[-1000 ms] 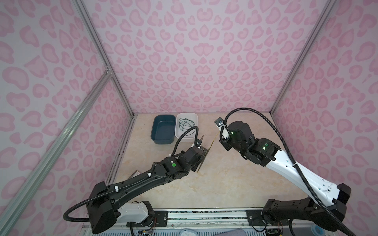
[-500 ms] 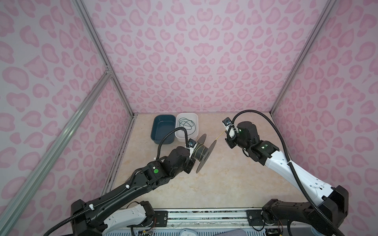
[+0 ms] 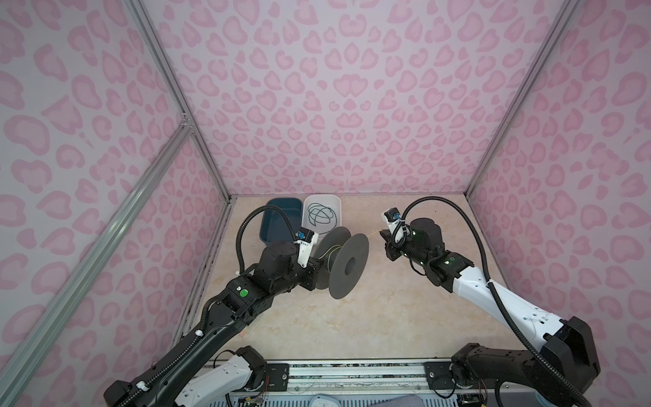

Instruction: Wrap the cables

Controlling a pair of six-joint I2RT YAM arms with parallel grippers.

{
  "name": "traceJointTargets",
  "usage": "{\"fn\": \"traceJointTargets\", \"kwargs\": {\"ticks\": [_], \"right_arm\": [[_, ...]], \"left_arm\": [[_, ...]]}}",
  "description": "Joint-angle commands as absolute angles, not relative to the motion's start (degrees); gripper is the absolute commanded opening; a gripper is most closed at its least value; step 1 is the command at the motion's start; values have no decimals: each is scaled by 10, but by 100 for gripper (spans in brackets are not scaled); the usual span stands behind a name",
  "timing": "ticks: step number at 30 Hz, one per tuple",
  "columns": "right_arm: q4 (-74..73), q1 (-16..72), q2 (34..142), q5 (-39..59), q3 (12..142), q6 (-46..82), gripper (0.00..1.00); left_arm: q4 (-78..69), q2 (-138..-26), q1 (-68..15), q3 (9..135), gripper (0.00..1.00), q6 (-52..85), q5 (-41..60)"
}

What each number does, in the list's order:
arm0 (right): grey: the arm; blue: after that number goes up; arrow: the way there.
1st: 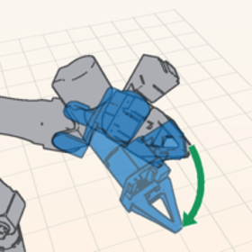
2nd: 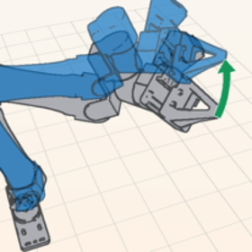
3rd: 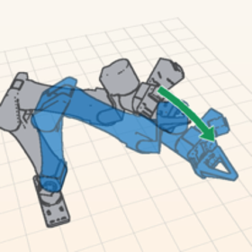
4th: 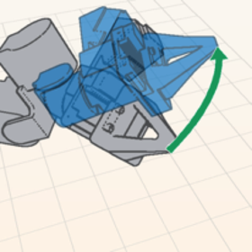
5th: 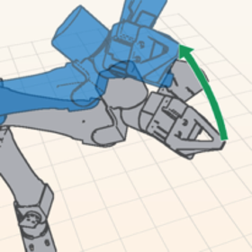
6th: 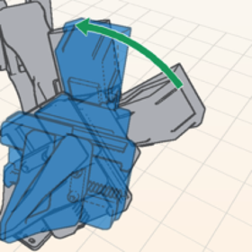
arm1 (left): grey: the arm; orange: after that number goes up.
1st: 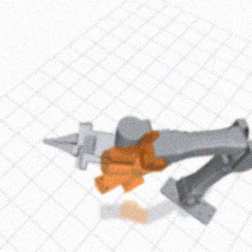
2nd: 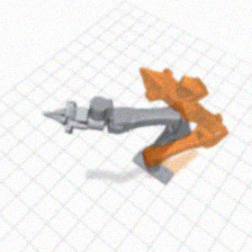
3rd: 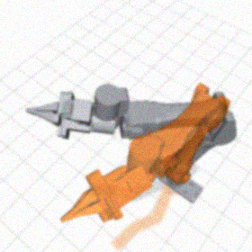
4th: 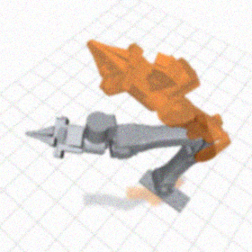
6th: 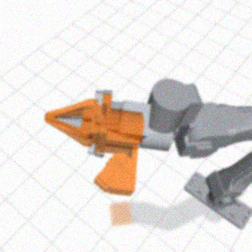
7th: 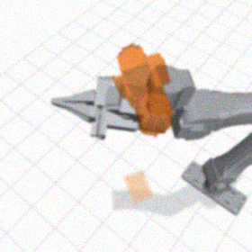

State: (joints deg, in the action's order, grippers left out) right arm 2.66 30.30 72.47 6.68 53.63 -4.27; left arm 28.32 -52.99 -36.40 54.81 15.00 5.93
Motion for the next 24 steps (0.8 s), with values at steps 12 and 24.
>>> {"fn": "traceJointTargets", "kwargs": {"ticks": [12,24], "right_arm": [[27,294,724,59,498,59,0],[-114,321,706,224,433,234,0]], "left_arm": [[102,-530,-217,550,4,326,236],[-66,-583,-202,552,4,478,228]]}}
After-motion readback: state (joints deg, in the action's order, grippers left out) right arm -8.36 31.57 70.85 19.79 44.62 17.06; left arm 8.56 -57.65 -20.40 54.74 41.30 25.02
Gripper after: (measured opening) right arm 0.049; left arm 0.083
